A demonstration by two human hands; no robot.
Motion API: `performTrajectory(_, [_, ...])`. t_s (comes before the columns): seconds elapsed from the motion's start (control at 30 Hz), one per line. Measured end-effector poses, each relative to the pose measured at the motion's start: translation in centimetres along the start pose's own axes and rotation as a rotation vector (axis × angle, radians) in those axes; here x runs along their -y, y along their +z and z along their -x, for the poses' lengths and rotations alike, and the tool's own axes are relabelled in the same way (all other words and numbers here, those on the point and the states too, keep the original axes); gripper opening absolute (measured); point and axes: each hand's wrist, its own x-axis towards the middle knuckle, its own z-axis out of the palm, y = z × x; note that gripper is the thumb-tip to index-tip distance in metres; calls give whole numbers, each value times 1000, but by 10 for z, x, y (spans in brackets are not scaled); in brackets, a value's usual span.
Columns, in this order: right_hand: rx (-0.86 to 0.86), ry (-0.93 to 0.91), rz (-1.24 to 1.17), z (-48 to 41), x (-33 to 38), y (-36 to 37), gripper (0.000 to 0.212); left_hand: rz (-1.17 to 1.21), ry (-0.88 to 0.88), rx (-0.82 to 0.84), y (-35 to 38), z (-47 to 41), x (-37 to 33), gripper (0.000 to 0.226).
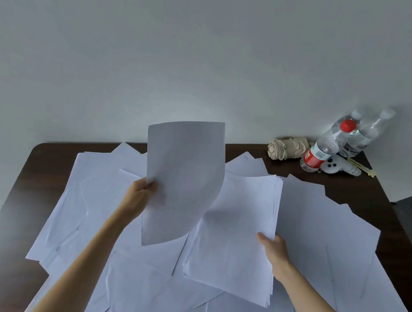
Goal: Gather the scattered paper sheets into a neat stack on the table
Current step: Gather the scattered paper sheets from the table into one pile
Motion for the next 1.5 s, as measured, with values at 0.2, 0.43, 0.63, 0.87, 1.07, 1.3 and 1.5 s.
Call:
performTrajectory(0.2, [5,53,-62,-1,-6,-12,20,-38,26,29,22,-10,-19,23])
performTrajectory(0.43, [40,83,-119,2,-1,-19,21,-105,30,116,25,-16,-51,22])
performTrajectory(0.63, [30,79,-164,5,1,-16,17,-206,-90,187,58,-19,-16,23])
performTrajectory(0.87, [36,72,-190,3,-3,-17,40,-306,-225,297,96,-20,34,19])
performTrajectory(1.07, [11,134,-198,-5,-4,-17,61,-497,-163,225,112,-14,54,32])
performTrajectory(1.3, [-13,94,-91,-4,-3,-13,53,-668,-27,64,138,6,62,50])
performTrajectory(1.5, [48,9,-19,0,-3,-11,22,-689,-34,49,154,19,66,38])
